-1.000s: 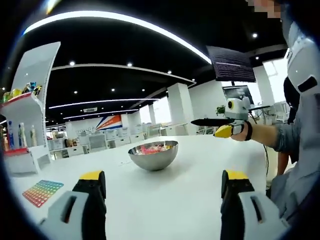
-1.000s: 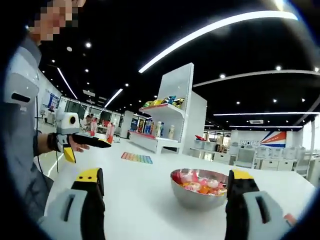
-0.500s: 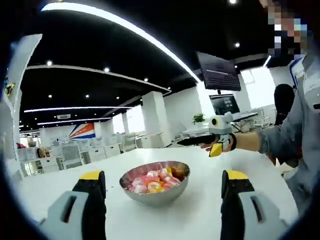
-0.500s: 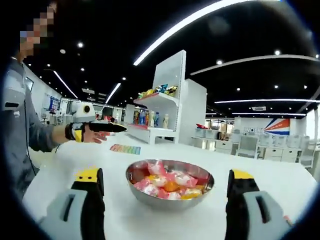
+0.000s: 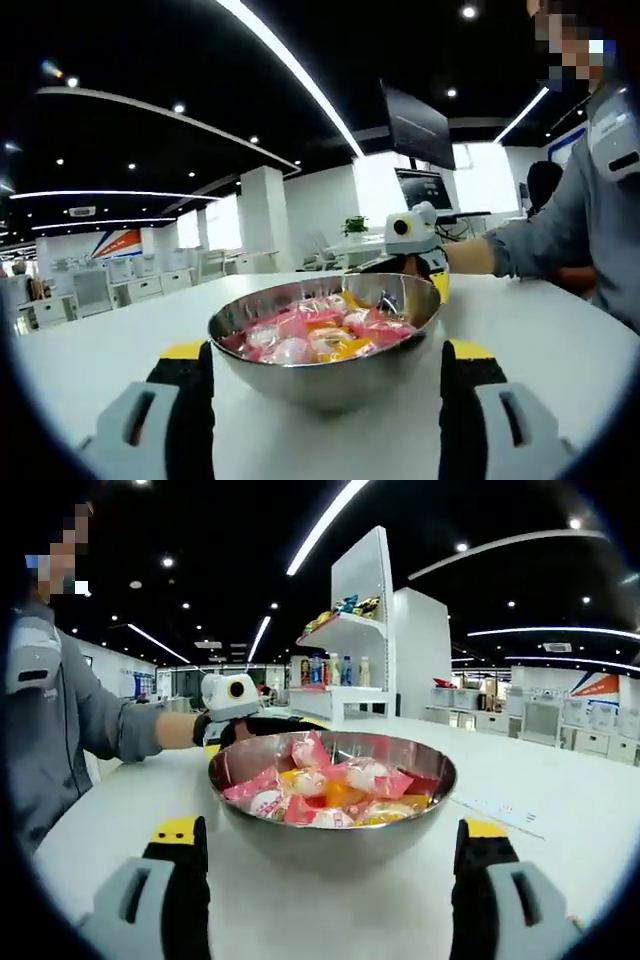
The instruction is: Pick up the marshmallows scattered on the table and place them into the bowl on the table
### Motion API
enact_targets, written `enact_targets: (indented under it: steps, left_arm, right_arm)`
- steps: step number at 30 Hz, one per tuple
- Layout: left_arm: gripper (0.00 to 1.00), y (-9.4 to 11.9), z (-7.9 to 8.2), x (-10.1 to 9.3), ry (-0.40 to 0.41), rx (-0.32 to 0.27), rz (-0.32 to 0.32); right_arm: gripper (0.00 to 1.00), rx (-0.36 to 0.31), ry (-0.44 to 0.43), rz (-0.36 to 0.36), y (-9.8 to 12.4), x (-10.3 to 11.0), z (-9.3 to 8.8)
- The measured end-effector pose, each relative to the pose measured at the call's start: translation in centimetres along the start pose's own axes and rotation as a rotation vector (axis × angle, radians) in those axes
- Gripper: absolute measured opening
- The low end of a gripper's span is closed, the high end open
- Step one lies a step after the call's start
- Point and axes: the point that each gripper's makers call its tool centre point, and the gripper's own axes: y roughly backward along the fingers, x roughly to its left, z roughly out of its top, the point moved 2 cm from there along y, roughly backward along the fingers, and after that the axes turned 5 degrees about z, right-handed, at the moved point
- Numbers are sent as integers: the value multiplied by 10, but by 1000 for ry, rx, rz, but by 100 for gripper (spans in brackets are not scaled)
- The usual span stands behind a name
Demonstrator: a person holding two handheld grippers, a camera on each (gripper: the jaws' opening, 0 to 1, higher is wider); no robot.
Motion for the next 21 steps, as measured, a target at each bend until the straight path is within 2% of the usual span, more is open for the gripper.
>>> enact_targets:
  steps: [3, 6, 7, 13, 21]
  left_arm:
    - [91, -4, -5, -4, -25, 17, -39]
    - [89, -5, 1, 1, 21, -25, -24]
    - [90, -6, 2, 0, 23, -37, -38]
    - [90, -6, 2, -4, 17, -43, -32]
    - [89, -3, 1, -13, 33, 39, -33]
  right_arm:
    - [97, -24, 23, -5, -6, -4, 4]
    - [97, -49, 20, 7, -11, -4, 7]
    - [96, -54, 22, 12, -12, -3, 7]
    - [97, -60, 17, 6, -14, -3, 11]
    - [96, -63, 35, 0, -13, 4, 19]
